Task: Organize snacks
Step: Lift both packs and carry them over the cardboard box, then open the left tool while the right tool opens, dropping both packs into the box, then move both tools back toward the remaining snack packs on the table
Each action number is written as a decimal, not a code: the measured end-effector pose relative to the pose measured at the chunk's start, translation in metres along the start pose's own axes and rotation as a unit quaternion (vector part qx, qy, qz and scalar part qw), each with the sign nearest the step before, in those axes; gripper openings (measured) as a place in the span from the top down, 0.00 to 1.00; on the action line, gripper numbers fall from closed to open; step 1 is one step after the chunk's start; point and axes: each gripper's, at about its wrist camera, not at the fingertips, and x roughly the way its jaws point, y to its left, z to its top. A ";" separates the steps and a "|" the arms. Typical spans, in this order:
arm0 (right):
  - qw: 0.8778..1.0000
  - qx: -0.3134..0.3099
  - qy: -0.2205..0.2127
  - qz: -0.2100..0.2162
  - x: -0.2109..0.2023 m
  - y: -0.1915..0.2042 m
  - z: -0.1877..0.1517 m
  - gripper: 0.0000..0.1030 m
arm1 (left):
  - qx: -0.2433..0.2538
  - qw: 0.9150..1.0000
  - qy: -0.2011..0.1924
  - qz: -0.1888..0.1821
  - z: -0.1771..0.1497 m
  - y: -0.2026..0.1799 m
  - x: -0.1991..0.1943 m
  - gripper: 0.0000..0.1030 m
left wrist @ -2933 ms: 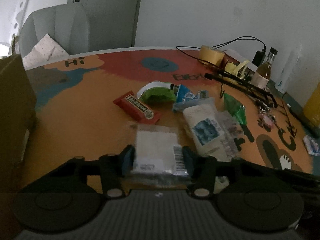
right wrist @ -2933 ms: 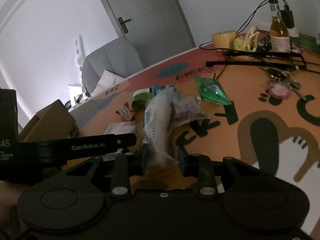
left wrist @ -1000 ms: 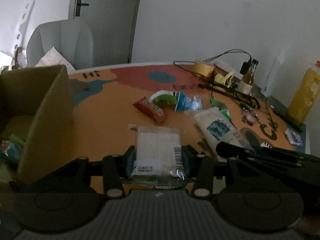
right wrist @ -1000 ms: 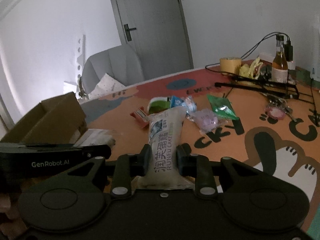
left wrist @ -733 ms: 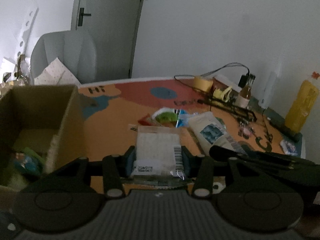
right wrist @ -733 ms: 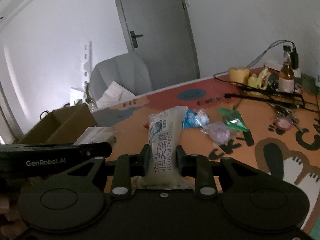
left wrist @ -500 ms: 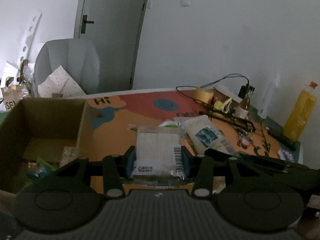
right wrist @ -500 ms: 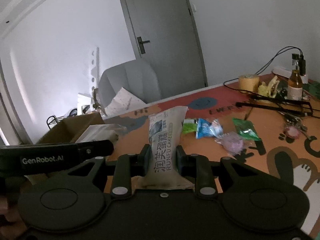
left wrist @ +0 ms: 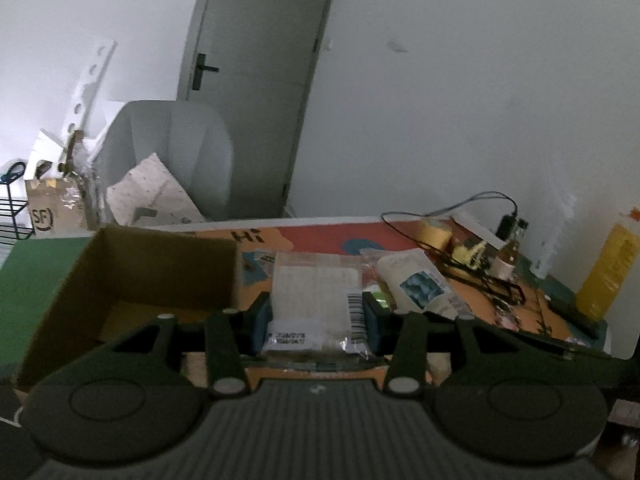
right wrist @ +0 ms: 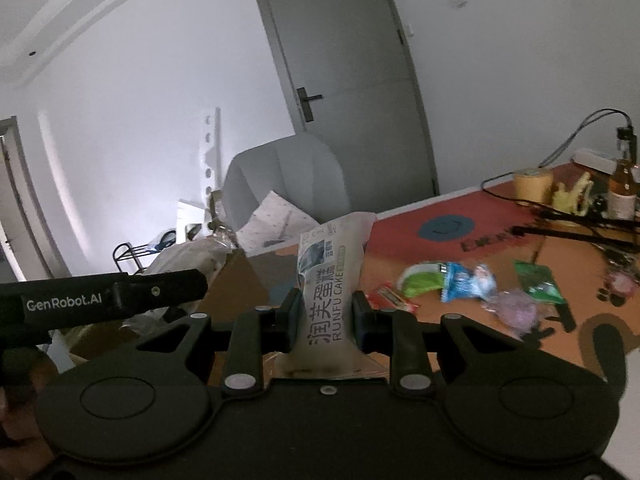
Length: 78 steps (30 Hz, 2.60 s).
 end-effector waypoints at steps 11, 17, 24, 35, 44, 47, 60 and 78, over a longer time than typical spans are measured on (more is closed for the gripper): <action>1.000 -0.001 0.009 0.028 0.024 0.031 0.003 0.76 | -0.034 0.999 -0.003 0.032 0.004 0.046 -0.004 0.56; 0.999 -0.012 0.015 0.041 0.036 0.048 0.006 0.76 | -0.053 0.998 0.002 0.043 0.001 0.068 -0.002 0.56; 0.998 -0.022 0.020 0.053 0.048 0.067 0.008 0.76 | -0.077 0.995 -0.005 0.060 0.003 0.094 -0.002 0.55; 0.997 -0.023 0.029 0.074 0.060 0.083 0.011 0.76 | -0.081 0.994 -0.019 0.075 0.011 0.100 -0.010 0.33; 0.993 -0.019 0.042 0.108 0.069 0.095 0.015 0.59 | -0.102 0.991 -0.008 0.089 0.009 0.108 -0.013 0.22; 0.995 -0.017 0.039 0.095 0.063 0.090 0.015 0.49 | -0.096 0.991 -0.009 0.088 0.008 0.105 -0.014 0.15; 0.998 -0.004 0.031 0.052 0.033 0.042 0.013 0.21 | -0.067 0.994 -0.001 0.082 0.007 0.072 -0.003 0.09; 0.999 0.013 0.038 0.002 0.000 -0.033 0.014 0.10 | -0.030 0.998 0.027 0.043 0.005 -0.003 0.029 0.03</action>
